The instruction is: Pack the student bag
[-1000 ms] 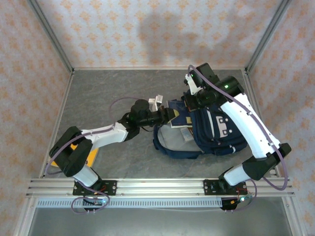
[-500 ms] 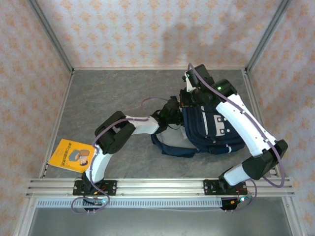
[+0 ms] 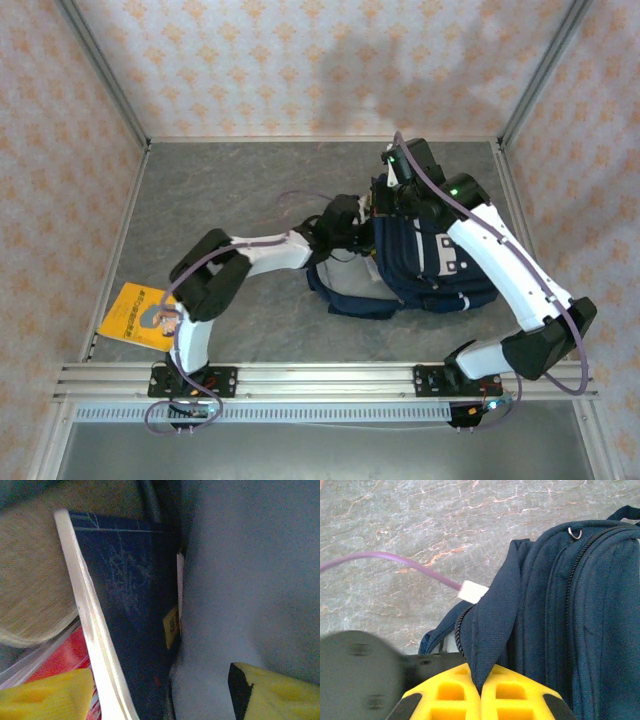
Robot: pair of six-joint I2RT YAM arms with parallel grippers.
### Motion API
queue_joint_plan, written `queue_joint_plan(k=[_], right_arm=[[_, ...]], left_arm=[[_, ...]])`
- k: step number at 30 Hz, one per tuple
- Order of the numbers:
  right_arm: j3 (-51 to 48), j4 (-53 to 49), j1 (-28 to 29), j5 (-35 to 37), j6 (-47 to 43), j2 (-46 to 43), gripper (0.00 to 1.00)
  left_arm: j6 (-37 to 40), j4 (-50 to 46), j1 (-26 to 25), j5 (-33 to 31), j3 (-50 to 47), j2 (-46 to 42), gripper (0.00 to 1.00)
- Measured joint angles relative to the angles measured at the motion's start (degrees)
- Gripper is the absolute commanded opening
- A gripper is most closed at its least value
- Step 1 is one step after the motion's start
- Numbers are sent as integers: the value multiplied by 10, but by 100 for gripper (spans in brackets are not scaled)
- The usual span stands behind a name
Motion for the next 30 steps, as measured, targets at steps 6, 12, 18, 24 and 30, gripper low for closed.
queue_joint_plan(k=[6, 12, 18, 24, 30], right_arm=[[-26, 27, -14, -2, -2, -16, 0], [-40, 44, -24, -2, -8, -23, 0], [-70, 67, -24, -14, -10, -21, 0], [-83, 102, -1, -30, -16, 34, 36], [-78, 99, 36, 0, -29, 95, 54]], left_arm=[[37, -31, 23, 0, -66, -104, 75], [67, -93, 40, -1, -131, -166, 69], [142, -266, 95, -93, -150, -320, 69], [158, -447, 175, -247, -159, -463, 72], [139, -585, 296, -322, -249, -501, 76]])
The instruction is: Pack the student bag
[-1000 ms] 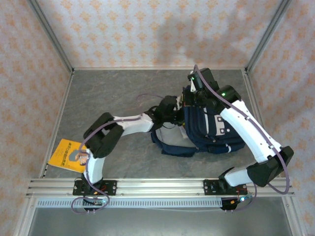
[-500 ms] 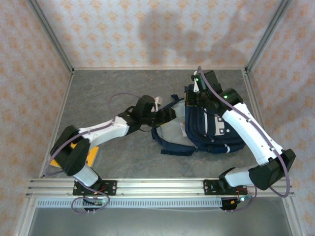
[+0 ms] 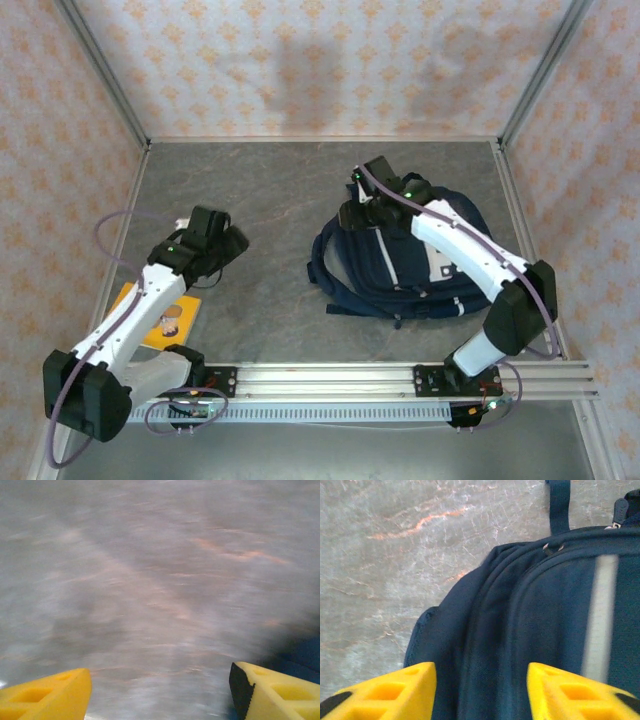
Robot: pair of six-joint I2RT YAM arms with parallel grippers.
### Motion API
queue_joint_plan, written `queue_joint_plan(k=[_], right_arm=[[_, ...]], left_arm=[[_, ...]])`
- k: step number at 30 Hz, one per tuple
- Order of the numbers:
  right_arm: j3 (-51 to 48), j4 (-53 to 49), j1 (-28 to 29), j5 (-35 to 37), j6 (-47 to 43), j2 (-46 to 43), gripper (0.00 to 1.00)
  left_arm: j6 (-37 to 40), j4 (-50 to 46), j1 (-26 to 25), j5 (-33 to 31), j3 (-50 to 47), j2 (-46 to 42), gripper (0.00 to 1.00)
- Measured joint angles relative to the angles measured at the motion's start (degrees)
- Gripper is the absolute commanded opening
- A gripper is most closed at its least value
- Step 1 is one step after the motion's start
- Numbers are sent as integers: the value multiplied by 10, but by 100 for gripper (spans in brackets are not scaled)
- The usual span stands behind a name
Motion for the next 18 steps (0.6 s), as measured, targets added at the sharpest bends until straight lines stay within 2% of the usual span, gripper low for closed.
queue_joint_plan(k=[6, 8, 15, 18], right_arm=[[24, -11, 33, 58, -24, -13, 51], [20, -12, 49, 75, -28, -31, 47], [4, -22, 64, 84, 1, -91, 46], [-5, -23, 64, 70, 15, -102, 47]], left_arm=[[-19, -74, 88, -38, -56, -21, 92], [-23, -79, 119, -42, -70, -21, 96], [-6, -60, 243, -17, -113, 5, 98], [7, -27, 275, 14, -134, 46, 97]])
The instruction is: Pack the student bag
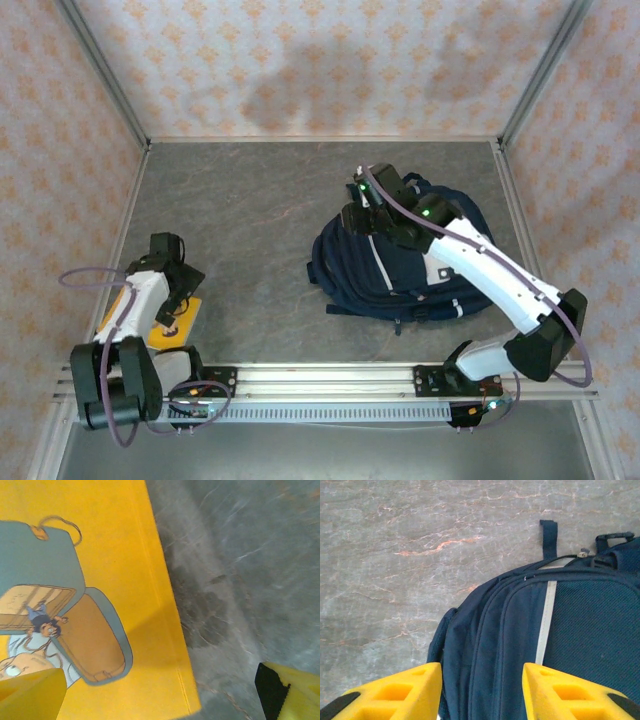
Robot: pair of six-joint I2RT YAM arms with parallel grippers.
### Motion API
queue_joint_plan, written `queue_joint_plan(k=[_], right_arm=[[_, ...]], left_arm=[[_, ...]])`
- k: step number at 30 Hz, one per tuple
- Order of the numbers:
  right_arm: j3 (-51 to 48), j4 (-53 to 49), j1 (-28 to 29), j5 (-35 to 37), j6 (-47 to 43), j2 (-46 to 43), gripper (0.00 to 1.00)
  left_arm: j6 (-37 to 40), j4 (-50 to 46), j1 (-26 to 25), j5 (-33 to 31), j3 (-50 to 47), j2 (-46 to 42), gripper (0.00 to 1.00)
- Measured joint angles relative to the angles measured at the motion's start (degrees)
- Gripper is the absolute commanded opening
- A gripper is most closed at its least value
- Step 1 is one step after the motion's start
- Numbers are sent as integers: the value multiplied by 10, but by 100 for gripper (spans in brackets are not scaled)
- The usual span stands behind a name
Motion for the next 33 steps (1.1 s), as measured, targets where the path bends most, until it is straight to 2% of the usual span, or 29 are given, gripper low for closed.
queue_joint_plan(k=[8, 14, 19, 27, 33], right_arm=[[-23, 0, 0, -26, 18, -15, 47], [-34, 3, 0, -36, 24, -15, 47], [-42, 5, 0, -47, 31, -14, 47], [-42, 5, 0, -50, 33, -14, 47], [-50, 5, -2, -51, 40, -12, 47]], left_arm=[[16, 18, -4, 6, 0, 75, 92], [16, 16, -88, -45, 2, 82, 92], [1, 62, -162, -44, 12, 91, 92], [-34, 219, -250, 34, 55, 147, 92], [-99, 372, -342, 120, 91, 212, 92]])
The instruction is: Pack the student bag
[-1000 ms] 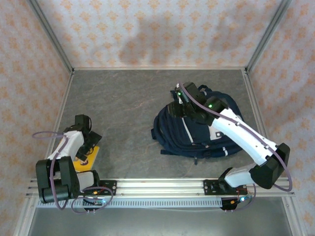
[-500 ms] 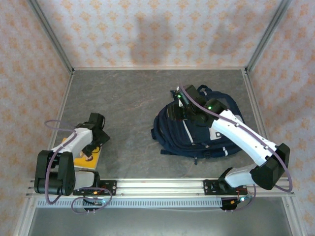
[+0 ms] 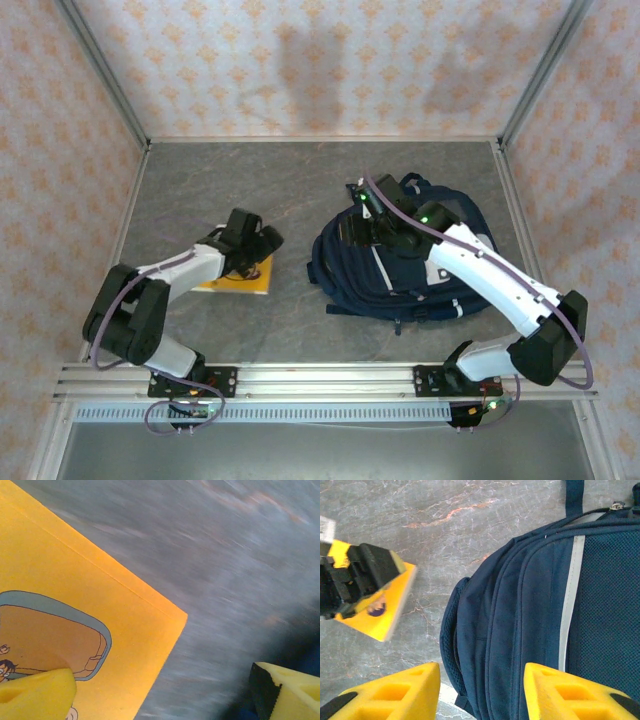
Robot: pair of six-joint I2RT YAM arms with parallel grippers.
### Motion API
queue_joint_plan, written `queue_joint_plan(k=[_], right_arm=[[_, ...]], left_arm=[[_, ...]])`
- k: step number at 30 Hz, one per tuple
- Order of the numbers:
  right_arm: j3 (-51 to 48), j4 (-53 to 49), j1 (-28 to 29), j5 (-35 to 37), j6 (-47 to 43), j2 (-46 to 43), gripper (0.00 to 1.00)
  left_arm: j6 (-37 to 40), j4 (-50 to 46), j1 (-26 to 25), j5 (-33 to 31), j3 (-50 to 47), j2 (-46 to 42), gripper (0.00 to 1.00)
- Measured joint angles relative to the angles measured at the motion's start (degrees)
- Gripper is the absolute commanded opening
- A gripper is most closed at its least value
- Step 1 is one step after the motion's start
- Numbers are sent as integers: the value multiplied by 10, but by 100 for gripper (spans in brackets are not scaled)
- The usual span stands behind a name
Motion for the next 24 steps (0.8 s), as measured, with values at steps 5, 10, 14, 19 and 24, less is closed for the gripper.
queue_joint_plan(k=[5, 10, 14, 19, 24], right_arm=[[-1, 0, -15, -10, 9, 7, 41], [5, 4, -25, -67, 16, 41, 22], [38, 10, -23, -106, 17, 107, 13], [122, 21, -7, -113, 6, 216, 30], [229, 35, 6, -107, 9, 347, 45]], left_arm=[[-32, 12, -31, 67, 15, 8, 92], [-11, -75, 23, 70, 67, -43, 87], [2, -111, 81, 59, 70, -105, 77], [5, -185, 134, 33, 12, -190, 71], [-8, -219, 146, 21, -55, -228, 75]])
